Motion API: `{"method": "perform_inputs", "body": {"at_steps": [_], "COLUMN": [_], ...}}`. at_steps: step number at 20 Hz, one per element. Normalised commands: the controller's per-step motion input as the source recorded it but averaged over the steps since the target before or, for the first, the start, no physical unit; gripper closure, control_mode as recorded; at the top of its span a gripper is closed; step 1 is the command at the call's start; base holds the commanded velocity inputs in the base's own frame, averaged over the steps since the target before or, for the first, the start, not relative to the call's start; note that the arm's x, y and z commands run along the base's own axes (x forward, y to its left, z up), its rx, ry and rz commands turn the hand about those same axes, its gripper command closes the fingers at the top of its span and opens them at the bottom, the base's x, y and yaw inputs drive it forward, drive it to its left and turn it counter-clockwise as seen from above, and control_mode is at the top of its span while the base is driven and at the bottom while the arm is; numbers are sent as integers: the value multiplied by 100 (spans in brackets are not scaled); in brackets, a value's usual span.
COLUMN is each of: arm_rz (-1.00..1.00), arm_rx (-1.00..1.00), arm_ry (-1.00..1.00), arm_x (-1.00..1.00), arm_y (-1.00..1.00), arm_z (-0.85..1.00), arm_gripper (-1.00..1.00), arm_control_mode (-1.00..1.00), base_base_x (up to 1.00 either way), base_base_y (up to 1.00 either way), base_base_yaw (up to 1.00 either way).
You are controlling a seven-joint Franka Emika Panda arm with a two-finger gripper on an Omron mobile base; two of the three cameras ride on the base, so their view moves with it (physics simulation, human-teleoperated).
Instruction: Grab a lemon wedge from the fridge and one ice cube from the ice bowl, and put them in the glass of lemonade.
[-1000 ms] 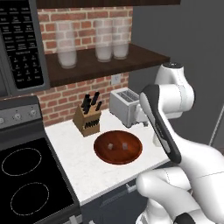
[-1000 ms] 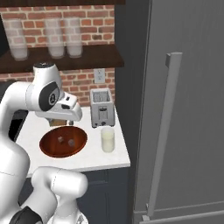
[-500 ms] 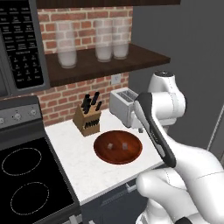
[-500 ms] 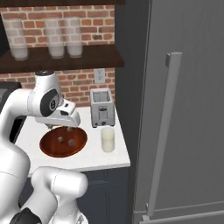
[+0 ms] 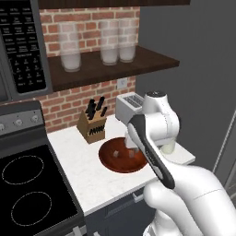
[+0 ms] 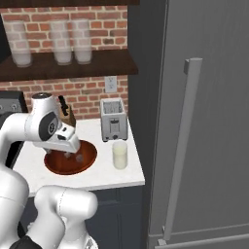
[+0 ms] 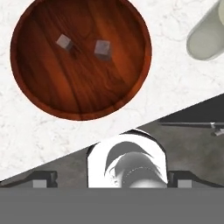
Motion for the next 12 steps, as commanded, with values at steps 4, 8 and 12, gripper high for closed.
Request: {"method": "perform_inputs", "body": {"at_steps": [4,8,12], "arm_rz": [-6,-7,-5], "arm_rx": [-4,-5,-4], "arm_ry": [3,2,0], "arm_x": [0,0,0], "arm_y": [16,7,-2], "arm_z": [-39,-36,-21], "arm_gripper": [-100,-100,-100], "arm_control_mode": [-100,-100,-100], "base_base_x": [0,0,0], "base_base_y": [0,0,0], "base_base_yaw": [0,0,0]}}
